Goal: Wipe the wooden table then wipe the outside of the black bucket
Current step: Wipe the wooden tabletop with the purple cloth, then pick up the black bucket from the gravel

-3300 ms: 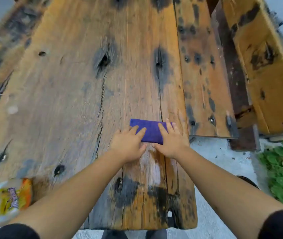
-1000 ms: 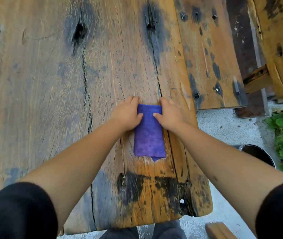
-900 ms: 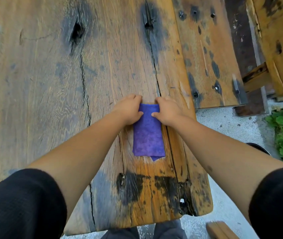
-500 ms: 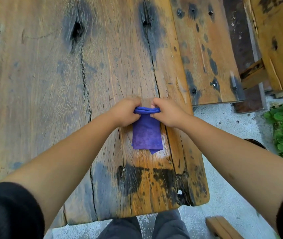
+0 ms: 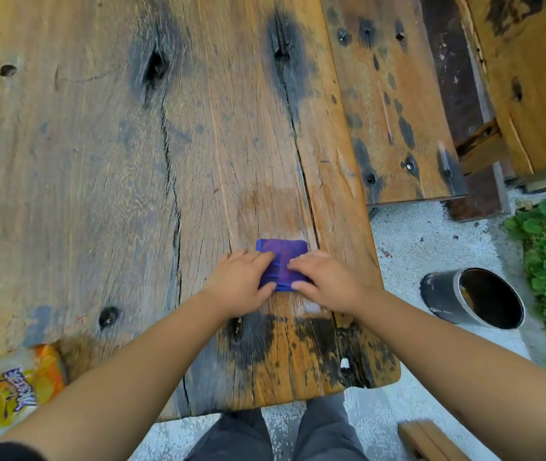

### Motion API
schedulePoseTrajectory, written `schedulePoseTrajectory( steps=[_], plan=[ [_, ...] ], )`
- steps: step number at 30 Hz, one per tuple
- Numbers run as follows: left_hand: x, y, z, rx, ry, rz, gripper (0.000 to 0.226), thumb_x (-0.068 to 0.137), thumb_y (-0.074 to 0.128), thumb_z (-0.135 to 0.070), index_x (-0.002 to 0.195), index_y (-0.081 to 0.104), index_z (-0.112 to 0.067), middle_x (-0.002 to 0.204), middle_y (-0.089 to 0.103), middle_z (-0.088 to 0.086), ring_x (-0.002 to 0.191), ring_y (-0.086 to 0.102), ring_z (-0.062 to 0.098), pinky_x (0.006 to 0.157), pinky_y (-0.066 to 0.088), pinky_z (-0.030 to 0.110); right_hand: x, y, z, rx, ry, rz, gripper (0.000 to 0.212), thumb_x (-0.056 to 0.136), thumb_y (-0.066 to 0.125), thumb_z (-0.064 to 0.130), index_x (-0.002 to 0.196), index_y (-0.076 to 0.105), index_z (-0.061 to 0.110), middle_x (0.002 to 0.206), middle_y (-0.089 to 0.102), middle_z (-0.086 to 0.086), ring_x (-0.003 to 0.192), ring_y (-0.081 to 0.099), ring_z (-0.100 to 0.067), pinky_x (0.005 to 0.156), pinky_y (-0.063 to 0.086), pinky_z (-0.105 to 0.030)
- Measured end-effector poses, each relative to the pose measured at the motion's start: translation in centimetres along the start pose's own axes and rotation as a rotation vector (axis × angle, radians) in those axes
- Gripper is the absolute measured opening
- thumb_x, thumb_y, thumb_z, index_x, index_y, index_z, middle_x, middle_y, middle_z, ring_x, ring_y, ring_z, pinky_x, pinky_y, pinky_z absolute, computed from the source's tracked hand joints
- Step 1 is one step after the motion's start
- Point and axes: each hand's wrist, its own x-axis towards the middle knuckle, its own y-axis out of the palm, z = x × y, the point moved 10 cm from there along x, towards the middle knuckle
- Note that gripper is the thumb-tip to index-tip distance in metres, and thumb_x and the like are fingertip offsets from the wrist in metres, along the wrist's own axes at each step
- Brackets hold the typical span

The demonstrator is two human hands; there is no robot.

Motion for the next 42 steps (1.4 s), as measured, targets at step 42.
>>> schedulePoseTrajectory(
  steps=[42],
  plan=[
    [7.2,14.5,-55.2,-0.906,0.044,0.466,0.022,0.09,0.068,-0.001,0.101,0.057,-0.016,0.099,0.069,0.015,0.081,0.068,0.022,0.068,0.058,0.035,-53.6,6.8,-29.4,1.675,0.815,-1.259,0.039,0.084,0.066,0.006,0.101,0.061,0.04,0.105,0.07,-0.002,0.092,0.07,-0.017,0.07,0.057,-0.032]
  ],
)
